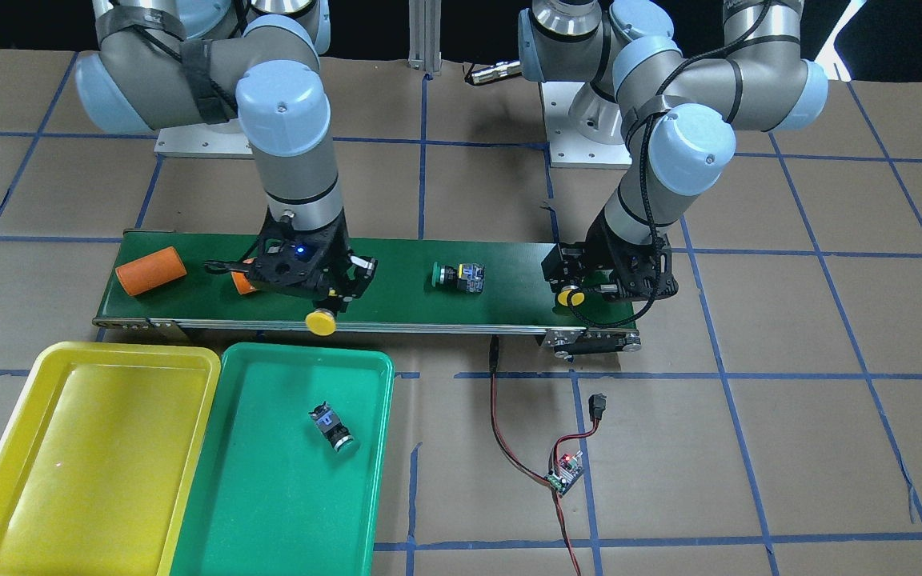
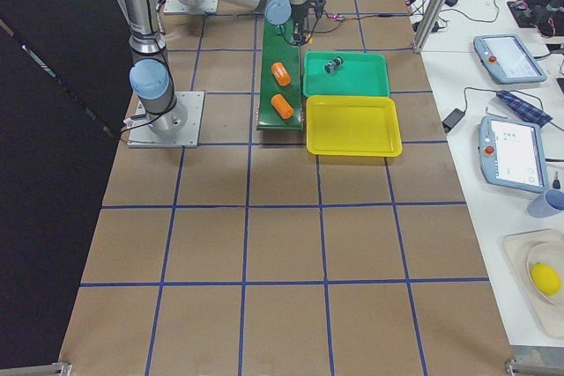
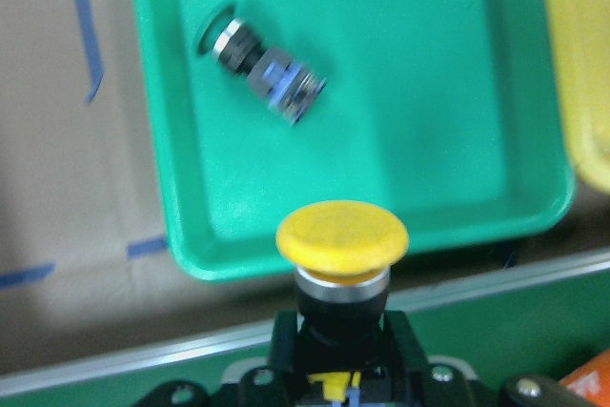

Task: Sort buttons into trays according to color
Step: 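Carry yellow button to yellow tray while left gripper places its button on belt, then release yellow button into yellow tray while left gripper lifts away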

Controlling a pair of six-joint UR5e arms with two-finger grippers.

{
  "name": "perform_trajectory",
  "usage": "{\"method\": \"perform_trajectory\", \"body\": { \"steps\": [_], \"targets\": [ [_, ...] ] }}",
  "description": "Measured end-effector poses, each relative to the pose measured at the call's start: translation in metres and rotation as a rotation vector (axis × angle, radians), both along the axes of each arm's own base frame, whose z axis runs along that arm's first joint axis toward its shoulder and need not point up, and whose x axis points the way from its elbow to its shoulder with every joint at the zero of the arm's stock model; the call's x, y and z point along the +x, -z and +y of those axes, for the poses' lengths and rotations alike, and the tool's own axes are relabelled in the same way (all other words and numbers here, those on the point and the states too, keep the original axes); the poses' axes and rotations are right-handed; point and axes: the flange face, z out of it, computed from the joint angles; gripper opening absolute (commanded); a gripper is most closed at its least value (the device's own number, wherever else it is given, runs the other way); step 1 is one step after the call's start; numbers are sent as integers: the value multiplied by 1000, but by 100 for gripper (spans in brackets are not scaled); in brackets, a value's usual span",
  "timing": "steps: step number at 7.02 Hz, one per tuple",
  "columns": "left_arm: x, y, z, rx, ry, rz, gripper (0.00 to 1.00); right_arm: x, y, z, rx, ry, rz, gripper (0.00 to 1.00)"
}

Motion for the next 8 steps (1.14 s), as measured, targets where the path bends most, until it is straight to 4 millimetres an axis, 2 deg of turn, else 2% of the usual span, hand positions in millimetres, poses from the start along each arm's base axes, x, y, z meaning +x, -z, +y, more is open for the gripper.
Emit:
{"method": "perform_trajectory", "body": {
  "steps": [1, 2, 3, 4, 5, 6, 7, 8],
  "targets": [
    [0, -38, -9, -27, 6, -3, 100, -49, -13, -35, -31, 42, 17, 0],
    [1, -79, -12, -49, 10, -8, 100, -102, -13, -70, -48, 67, 32, 0],
    [2, -123, -5, -64, 20, -28, 100, -150, 5, -102, -60, 66, 51, 57],
    [8, -155, 9, -63, 43, -62, 100, -187, 23, -121, -71, 74, 63, 100],
    [15, -176, 22, -64, 63, -84, 100, -213, 33, -127, -70, 93, 67, 100],
    [21, -192, 26, -74, 67, -94, 100, -224, 32, -126, -64, 104, 68, 100],
    [29, -199, 16, -78, 60, -107, 100, -226, 19, -117, -50, 107, 67, 100],
    [38, -207, -1, -86, 46, -113, 100, -221, -17, -96, -30, 104, 59, 100]
  ]
}}
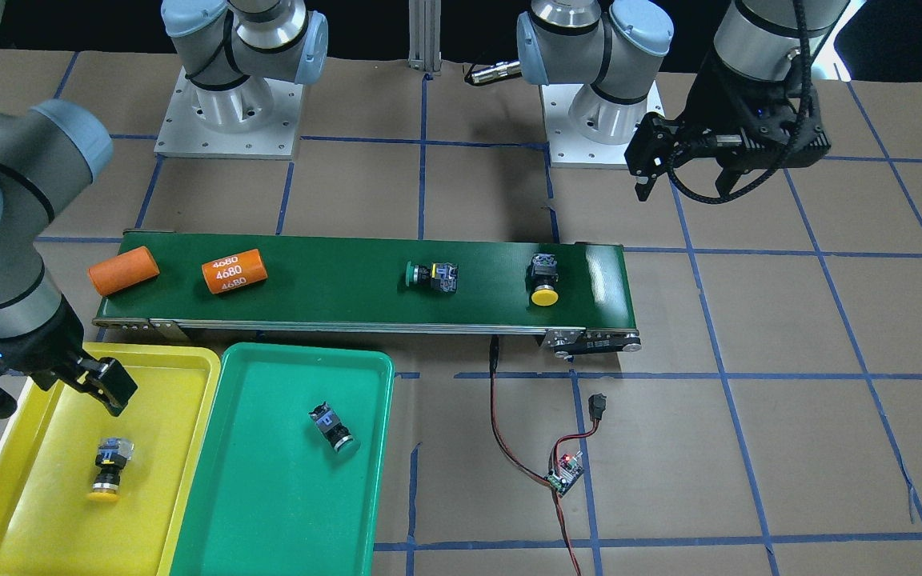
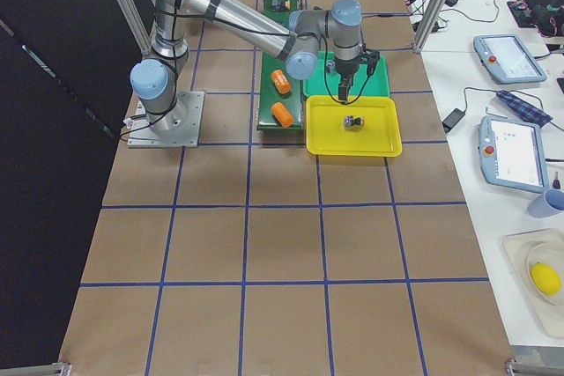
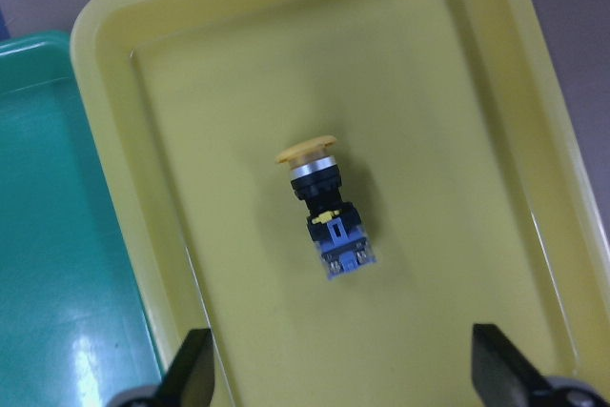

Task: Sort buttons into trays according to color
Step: 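Release yellow button into yellow tray while left gripper lifts away, then lower the right gripper onto the green-capped button on the belt and grasp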

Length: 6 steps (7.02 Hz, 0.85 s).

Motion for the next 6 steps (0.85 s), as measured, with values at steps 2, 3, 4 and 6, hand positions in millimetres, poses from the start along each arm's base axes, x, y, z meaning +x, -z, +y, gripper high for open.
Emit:
{"method": "perform_trajectory", "body": {
  "steps": [2, 3, 4, 6],
  "targets": [
    [13, -2, -23, 55, -17, -1, 100, 34, -85, 68, 47, -32, -84, 100],
    [15, -1, -27, 76, -19, 0, 100, 63, -105, 94, 62, -73, -116, 100],
    [16, -1, -29, 83, -20, -3, 100, 99, -100, 108, 95, -128, -131, 100],
    [16, -3, -28, 87, -20, -8, 100, 162, -63, 115, 156, -163, -138, 100]
  ]
}}
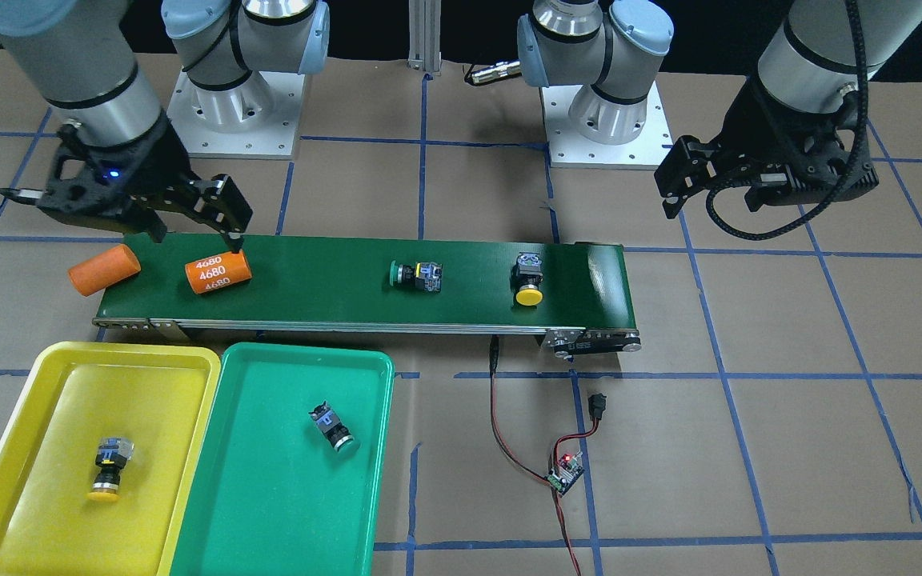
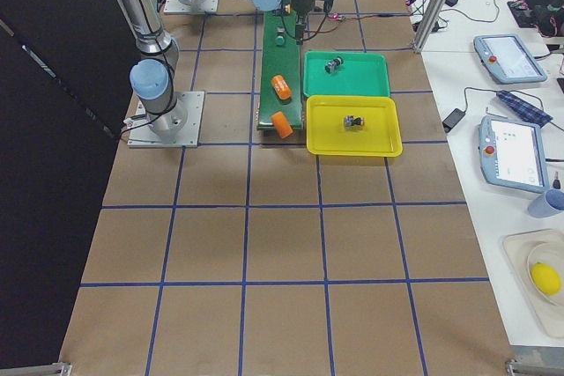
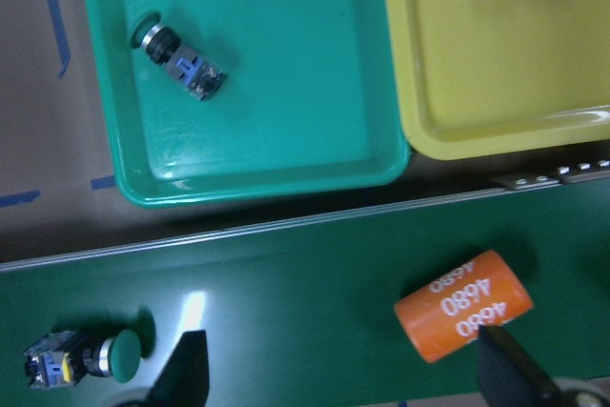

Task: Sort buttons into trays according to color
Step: 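Lower the right gripper onto the green-capped button on the belt and grasp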

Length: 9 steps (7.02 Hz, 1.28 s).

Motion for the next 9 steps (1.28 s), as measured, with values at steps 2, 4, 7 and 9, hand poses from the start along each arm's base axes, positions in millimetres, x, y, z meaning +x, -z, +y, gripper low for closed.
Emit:
{"method": "perform_trajectory", "body": {
  "steps": [2, 4, 7, 9],
  "targets": [
    [0, -2, 2, -3, -1, -1, 100, 35, 15, 7, 30, 124, 7, 100],
    [0, -4, 3, -7, -1, -3, 100, 43, 27, 14, 74, 391, 6, 100],
    [0, -3, 3, -6, -1, -3, 100, 49, 61, 28, 149, 749, 39, 100],
    [0, -5, 5, -11, -3, -4, 100, 65, 85, 26, 155, 891, 48, 100]
  ]
}}
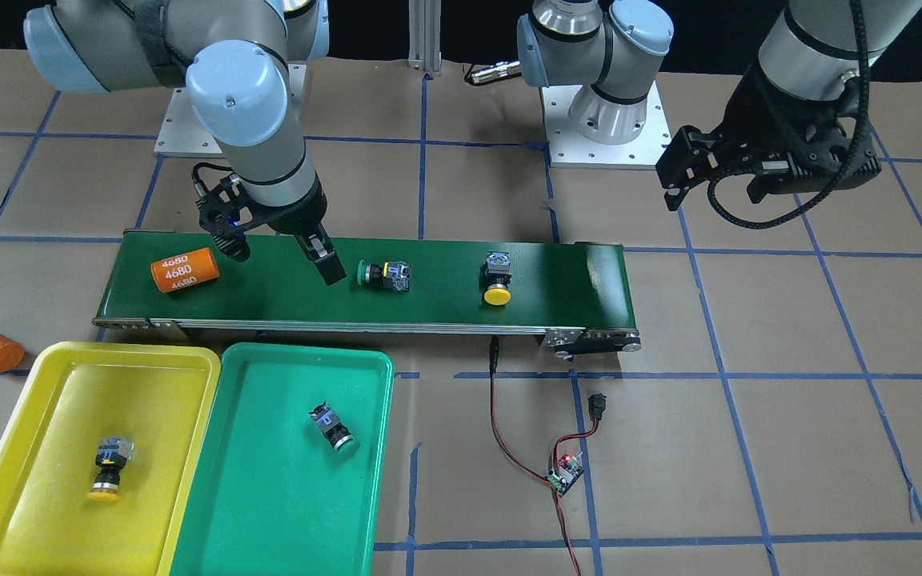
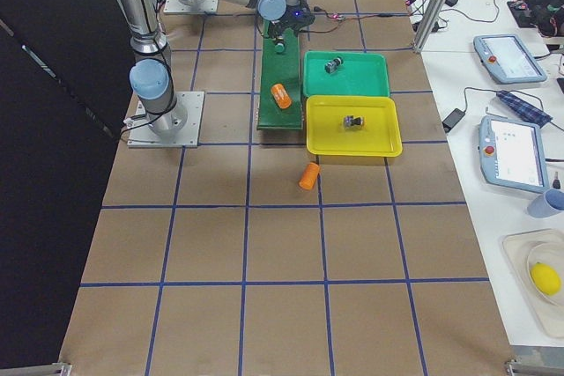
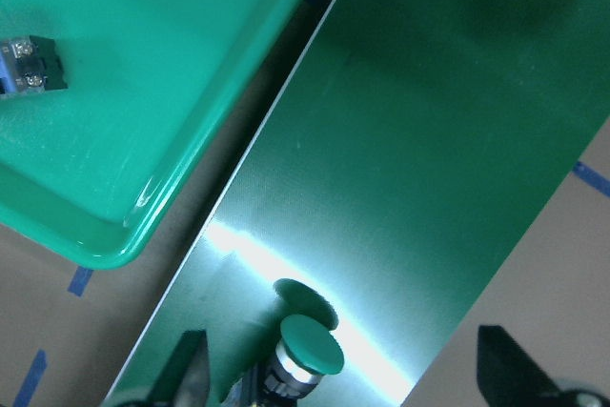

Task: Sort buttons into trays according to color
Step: 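Lower the right gripper onto the green-capped button on the belt and grasp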

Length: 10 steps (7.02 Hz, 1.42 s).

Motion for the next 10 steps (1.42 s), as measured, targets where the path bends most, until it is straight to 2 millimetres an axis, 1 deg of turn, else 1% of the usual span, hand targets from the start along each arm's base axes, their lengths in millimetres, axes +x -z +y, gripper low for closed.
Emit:
{"method": "perform_trajectory", "body": {
  "steps": [2, 3, 7, 8, 9, 10],
  "targets": [
    [2, -1, 1, -3, -6, 0, 100, 25, 26, 0, 14, 32, 21, 100],
    [3, -1, 1, -3, -6, -1, 100, 31, 33, 1, 22, 42, 28, 100],
    [3, -1, 0, -4, -7, -1, 100, 38, 55, -3, 53, 105, 35, 100],
    [3, -1, 0, -5, -7, -1, 100, 41, 61, -2, 64, 105, 43, 79],
    [3, -1, 1, -5, -8, -1, 100, 46, 68, 0, 72, 92, 56, 41],
    [3, -1, 1, -4, -8, -1, 100, 49, 71, 1, 74, 79, 69, 16]
  ]
}}
